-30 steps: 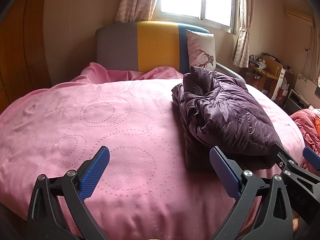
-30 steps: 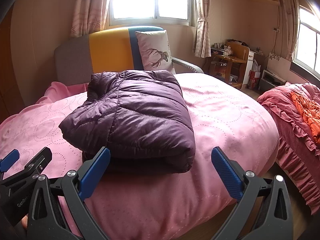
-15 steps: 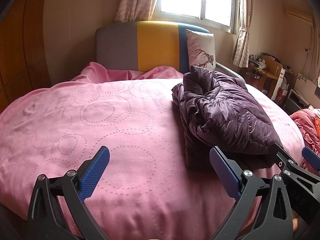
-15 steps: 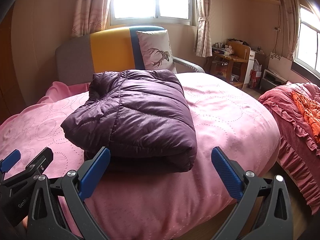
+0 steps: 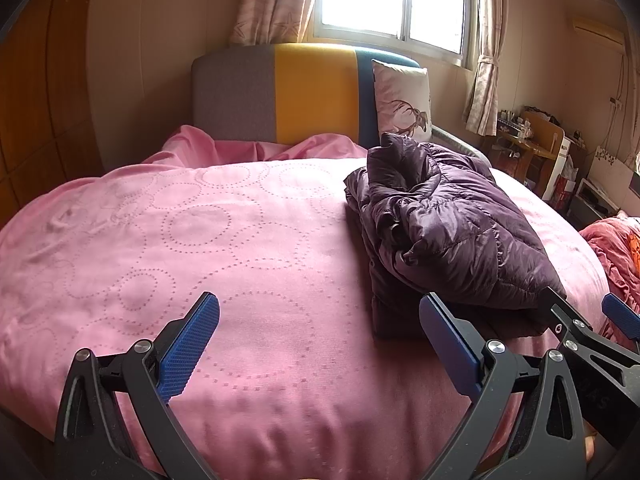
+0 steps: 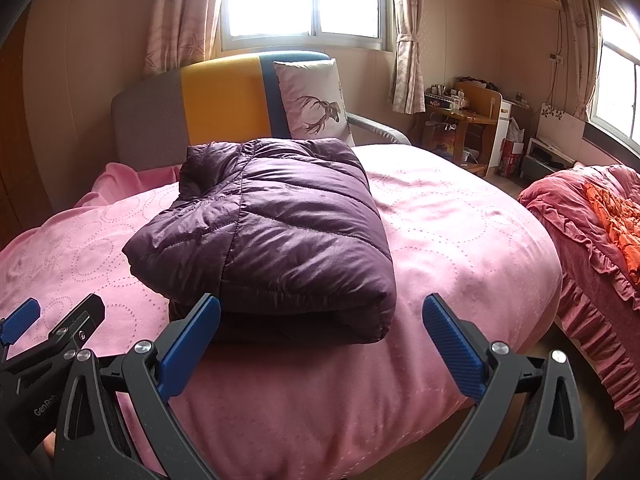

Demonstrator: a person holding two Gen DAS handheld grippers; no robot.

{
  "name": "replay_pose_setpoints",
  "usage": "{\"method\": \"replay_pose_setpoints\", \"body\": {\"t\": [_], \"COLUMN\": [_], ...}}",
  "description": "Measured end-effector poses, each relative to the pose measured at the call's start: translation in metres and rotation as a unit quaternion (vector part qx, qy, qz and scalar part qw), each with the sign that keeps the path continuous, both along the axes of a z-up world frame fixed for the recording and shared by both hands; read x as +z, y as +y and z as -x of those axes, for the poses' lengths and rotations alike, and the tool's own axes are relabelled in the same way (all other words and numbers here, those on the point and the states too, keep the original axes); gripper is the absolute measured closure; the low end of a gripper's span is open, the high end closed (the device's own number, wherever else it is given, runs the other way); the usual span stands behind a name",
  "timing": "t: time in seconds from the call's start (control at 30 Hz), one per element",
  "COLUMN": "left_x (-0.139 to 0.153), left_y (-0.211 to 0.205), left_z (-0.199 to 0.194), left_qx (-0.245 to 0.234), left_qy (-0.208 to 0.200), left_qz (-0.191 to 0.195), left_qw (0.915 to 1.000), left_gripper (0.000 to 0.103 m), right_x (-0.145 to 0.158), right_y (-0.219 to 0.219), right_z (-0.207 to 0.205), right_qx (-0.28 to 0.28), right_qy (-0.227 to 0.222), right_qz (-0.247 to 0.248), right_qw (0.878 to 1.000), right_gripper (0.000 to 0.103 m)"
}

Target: Fold large clothes

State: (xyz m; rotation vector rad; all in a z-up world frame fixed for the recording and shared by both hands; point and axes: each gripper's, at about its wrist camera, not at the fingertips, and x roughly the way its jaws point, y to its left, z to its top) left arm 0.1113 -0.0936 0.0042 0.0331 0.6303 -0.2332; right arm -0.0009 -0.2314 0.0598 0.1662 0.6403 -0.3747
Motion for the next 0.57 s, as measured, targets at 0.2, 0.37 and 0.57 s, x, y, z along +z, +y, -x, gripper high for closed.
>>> {"method": "replay_pose_setpoints", "body": {"t": [0.2, 0.37, 0.57], "left_x": [-0.0004, -0.0042, -0.006], "left_y": [0.0021, 0.0041, 0.0053], "left_z": [-0.002, -0.0057, -0.0089], "left_qx": [-0.001, 0.001, 0.007], "left_qy": [0.002, 0.007, 0.006], "left_qz": [0.005, 0.005, 0.004], "left_qw": [1.0, 1.0, 0.9999], "left_gripper": [0.004, 0.004, 0.004], "right_x": [-0.0026, -0.0022, -0.0005], "right_y": [-0.0021, -0.0016, -0.0005], "right_z": [-0.0019, -0.006, -0.0087], "right_qx": [0.002, 0.006, 0.01], "right_qy": [0.003, 0.003, 0.0], "right_qz": [-0.005, -0.004, -0.001], "right_qw": [1.0, 1.0, 1.0], "right_gripper": [0.002, 0.002, 0.002]}}
